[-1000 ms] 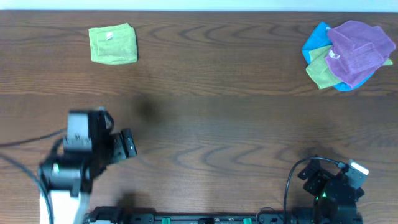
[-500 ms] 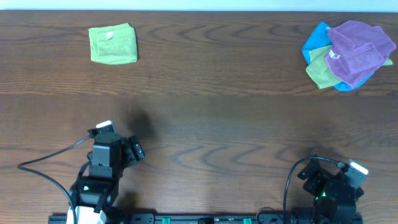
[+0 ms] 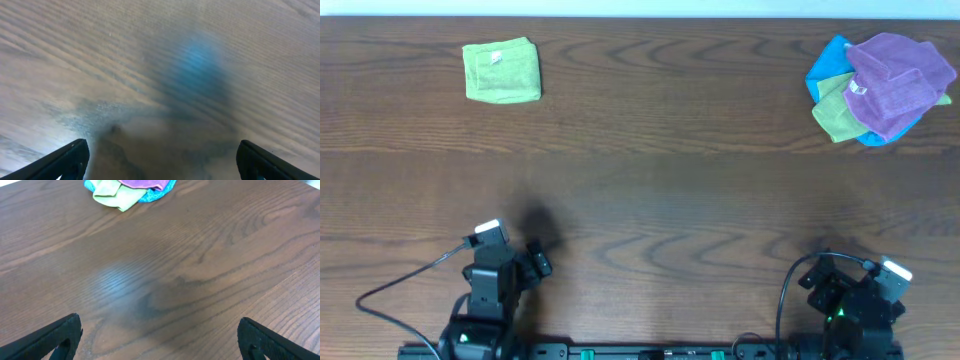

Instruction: Fold the cloth

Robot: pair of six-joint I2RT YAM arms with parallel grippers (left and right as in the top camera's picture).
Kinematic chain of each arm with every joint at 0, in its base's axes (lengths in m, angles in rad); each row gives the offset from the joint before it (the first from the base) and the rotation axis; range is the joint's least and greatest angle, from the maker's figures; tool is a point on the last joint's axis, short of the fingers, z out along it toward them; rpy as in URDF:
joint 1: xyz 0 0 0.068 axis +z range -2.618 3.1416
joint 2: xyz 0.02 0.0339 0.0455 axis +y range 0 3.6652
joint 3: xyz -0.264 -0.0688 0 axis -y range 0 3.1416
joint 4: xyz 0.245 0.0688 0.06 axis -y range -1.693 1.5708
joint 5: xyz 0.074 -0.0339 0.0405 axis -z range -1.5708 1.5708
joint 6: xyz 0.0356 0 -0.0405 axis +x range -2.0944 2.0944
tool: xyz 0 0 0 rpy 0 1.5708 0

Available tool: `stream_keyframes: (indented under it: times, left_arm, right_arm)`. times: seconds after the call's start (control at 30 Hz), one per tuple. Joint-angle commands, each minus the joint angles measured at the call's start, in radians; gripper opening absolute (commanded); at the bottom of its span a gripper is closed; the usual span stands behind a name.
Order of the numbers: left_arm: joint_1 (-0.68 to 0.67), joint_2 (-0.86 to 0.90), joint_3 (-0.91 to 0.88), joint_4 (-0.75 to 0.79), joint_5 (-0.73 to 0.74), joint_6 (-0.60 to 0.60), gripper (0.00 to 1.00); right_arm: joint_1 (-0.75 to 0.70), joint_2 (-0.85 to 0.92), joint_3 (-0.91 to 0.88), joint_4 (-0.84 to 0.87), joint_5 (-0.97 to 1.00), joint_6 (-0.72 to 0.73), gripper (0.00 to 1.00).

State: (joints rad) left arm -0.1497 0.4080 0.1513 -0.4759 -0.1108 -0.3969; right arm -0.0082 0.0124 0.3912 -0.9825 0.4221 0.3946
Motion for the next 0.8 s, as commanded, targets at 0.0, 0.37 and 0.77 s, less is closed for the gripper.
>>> stream_keyframes:
  times: [0.0,0.37,0.77]
  left_arm:
    - [0.008,-0.074,-0.018,0.001,-0.015,-0.007,0.95]
    - [0.102,-0.359,-0.018,0.0,-0.016,-0.007,0.95]
    - [0.102,-0.404,-0.018,0.002,-0.016,-0.007,0.95]
  right_arm:
    - [-0.009,-0.006,-0.002,-0.003,0.007,0.012,0.99]
    - [-0.009,-0.006,-0.002,-0.003,0.007,0.012,0.99]
    - [-0.009,-0.006,-0.002,-0.003,0.007,0.012,0.99]
